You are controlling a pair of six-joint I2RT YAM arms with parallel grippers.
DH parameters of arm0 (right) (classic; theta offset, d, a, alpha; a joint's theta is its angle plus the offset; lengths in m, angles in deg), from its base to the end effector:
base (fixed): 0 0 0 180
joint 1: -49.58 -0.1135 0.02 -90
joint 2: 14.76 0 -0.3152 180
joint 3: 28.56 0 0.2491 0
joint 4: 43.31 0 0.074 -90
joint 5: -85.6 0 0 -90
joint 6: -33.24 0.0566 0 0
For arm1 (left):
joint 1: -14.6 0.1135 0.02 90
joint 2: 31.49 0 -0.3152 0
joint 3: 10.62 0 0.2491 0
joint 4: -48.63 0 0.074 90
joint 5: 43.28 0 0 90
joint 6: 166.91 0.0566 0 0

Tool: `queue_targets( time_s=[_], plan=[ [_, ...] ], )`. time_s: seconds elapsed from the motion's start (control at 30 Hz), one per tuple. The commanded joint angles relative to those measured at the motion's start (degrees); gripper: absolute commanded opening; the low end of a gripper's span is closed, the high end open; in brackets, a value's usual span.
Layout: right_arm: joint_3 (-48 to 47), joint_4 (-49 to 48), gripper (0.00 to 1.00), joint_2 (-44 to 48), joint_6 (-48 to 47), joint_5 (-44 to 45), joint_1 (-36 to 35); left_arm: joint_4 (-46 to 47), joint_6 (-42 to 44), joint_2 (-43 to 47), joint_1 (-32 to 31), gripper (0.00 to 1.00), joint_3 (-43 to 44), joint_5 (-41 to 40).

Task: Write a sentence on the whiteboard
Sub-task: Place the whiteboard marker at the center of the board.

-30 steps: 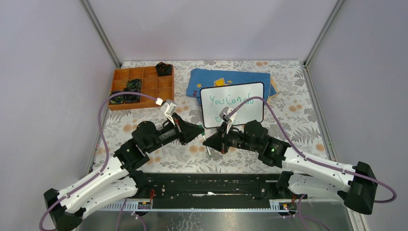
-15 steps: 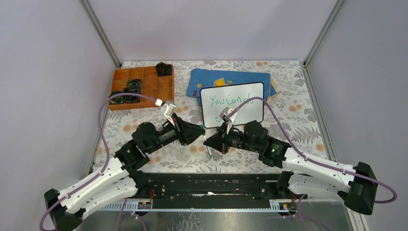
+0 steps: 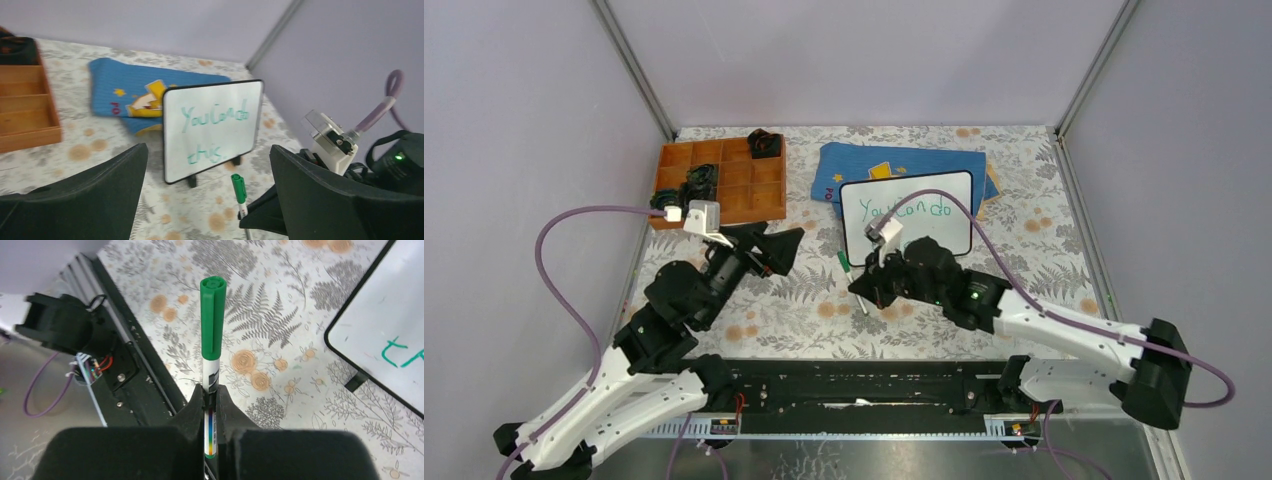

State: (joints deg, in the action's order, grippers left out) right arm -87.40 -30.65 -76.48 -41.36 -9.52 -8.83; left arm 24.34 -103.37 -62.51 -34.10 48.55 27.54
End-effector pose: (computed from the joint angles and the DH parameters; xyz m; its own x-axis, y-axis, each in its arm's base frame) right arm 0.1241 0.2114 0.3436 -0.3726 -0.1009 -0.9225 -0.8241 0.4930 0.2789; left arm 0.0778 -0.0604 0.4020 -0.1800 -0.4328 -0.8834 0.4613 0.7560 -0.4644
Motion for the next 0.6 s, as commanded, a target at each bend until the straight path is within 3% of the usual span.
queue_targets(
  time_s=[0.0, 0.57],
  plan=[
    [-6.4, 7.4, 0.00, -7.6, 3.2, 3.9, 0.2, -4.4, 5.4, 0.7, -0.1, 0.99, -1.2, -10.1],
    [-18.0, 15.6, 0.00, -33.4, 4.2, 3.9, 0.2, -3.8, 5.1, 2.5, -0.2, 0.99, -9.1, -12.6]
  ],
)
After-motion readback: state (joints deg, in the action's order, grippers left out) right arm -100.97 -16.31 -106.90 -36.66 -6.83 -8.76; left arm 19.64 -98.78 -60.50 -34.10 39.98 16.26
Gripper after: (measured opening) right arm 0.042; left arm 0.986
